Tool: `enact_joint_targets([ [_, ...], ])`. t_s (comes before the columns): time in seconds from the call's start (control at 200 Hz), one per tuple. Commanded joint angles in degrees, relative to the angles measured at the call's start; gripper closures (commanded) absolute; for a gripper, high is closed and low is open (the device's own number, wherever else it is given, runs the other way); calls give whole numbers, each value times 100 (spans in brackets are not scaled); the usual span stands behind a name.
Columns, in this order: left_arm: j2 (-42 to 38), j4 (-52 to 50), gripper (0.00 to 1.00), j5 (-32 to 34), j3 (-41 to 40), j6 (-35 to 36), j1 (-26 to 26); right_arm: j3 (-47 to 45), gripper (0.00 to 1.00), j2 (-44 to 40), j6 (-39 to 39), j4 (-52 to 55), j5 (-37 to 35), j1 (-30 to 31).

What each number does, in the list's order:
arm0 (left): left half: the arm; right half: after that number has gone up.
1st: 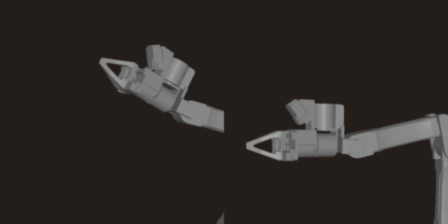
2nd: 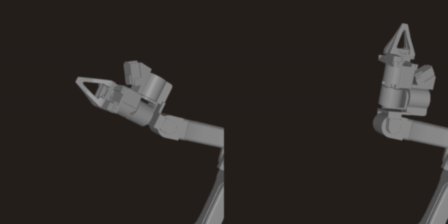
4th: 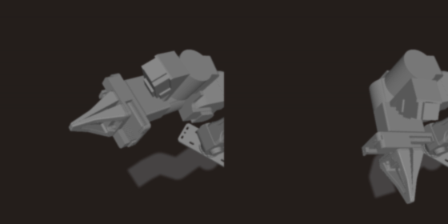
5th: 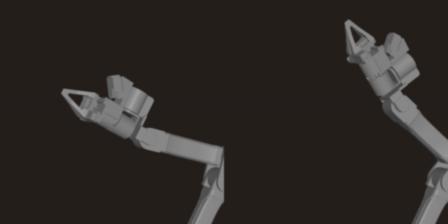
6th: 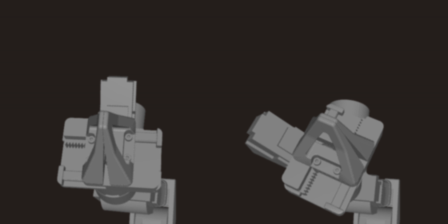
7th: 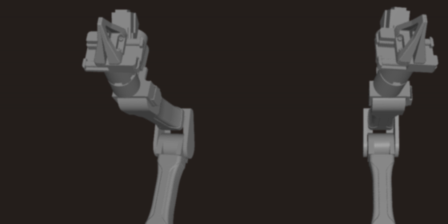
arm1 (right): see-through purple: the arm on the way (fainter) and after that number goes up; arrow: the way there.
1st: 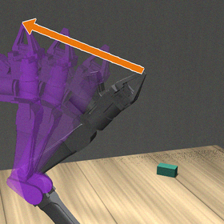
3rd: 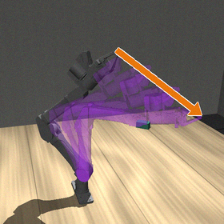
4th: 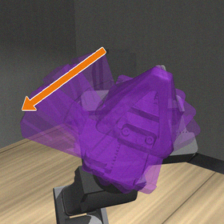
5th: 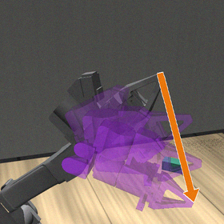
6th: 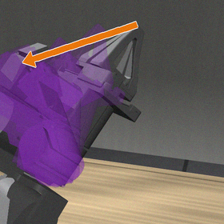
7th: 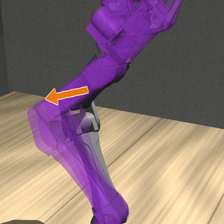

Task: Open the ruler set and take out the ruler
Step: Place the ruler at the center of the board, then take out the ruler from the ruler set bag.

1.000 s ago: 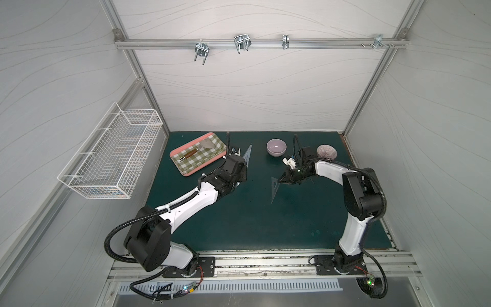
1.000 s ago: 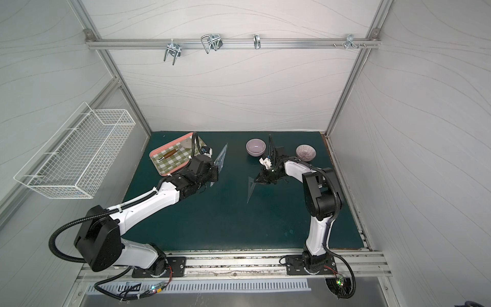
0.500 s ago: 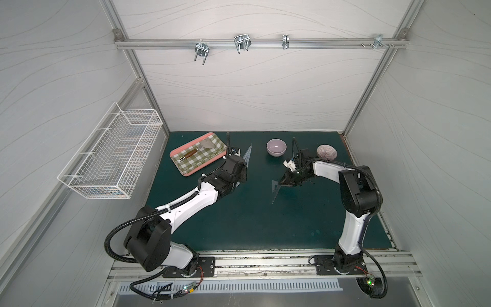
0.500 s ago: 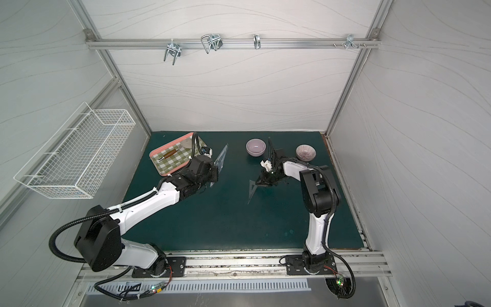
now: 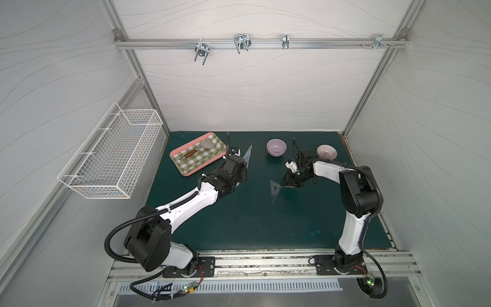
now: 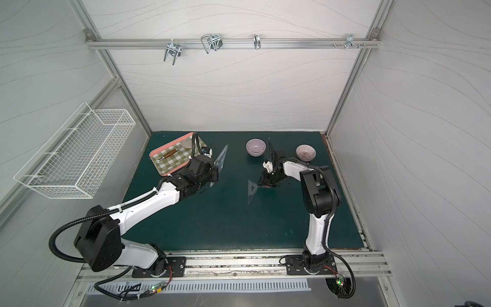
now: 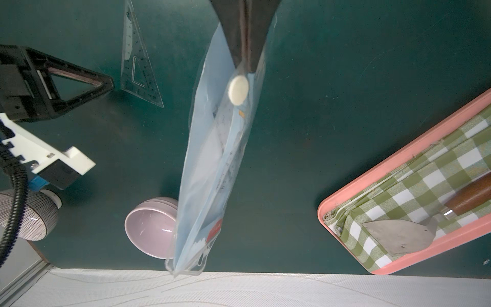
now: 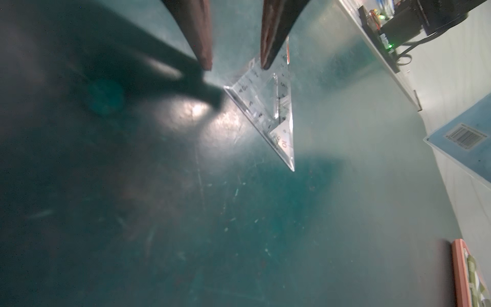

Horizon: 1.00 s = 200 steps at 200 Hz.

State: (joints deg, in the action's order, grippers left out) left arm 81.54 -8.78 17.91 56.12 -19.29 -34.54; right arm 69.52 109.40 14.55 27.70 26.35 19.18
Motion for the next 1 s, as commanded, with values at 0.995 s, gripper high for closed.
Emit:
enact_joint_targets([
  [0.995, 29, 813, 100, -499, -102, -541, -35, 2035, 92, -295, 1834, -1048, 521, 1717],
])
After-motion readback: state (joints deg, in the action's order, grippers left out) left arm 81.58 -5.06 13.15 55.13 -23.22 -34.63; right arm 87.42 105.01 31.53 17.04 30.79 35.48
